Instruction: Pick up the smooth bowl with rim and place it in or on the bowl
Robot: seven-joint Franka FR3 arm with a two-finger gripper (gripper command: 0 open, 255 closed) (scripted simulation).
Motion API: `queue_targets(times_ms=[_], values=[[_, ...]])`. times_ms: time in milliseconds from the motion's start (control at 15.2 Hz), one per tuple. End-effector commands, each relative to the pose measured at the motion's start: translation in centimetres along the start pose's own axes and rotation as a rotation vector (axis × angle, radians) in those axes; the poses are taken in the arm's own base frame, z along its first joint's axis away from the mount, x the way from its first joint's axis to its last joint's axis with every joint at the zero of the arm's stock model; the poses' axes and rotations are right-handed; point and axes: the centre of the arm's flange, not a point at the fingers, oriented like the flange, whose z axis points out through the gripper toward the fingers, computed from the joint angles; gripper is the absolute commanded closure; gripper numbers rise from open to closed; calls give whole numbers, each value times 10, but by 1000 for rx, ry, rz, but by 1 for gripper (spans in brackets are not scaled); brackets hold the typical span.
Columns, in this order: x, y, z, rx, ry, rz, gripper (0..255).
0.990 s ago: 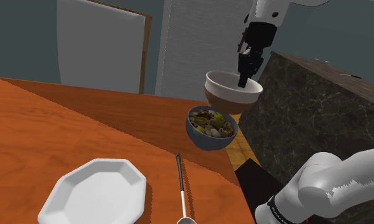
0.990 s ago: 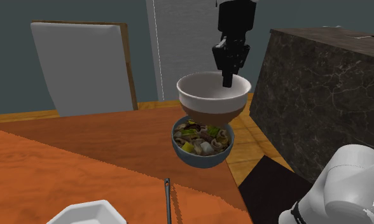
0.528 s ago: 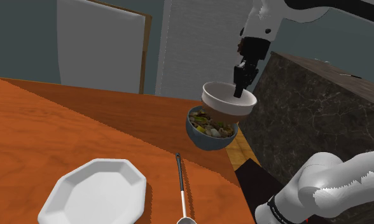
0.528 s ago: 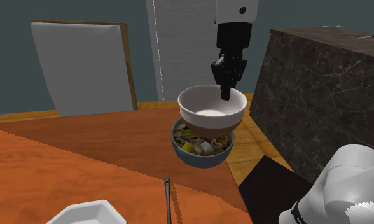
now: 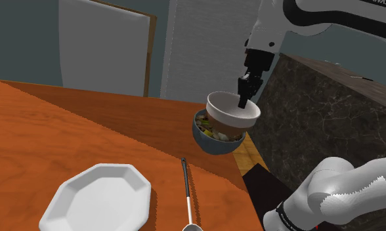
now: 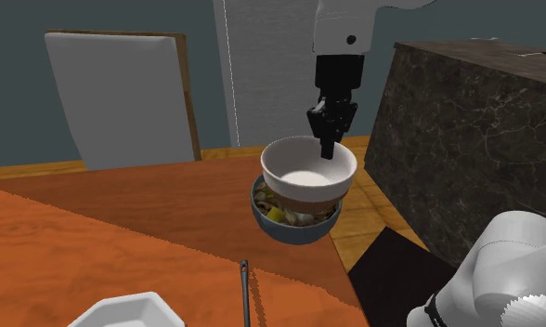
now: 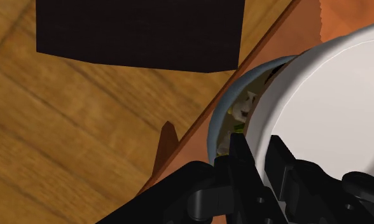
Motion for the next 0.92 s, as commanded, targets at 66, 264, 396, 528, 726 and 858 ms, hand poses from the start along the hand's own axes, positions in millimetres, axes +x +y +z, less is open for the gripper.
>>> queue_targets(times_ms=[66,264,396,528,726,858], values=[[1,-1,3,0,-6,-1,255],[2,-1,4,0,-6,-1,0],[2,-1,3,0,-6,-1,0],[2,-1,3,0,-6,-1,0],[2,-1,-23,0,-6,-1,0],[2,-1,-47,0,-6,-1,0]])
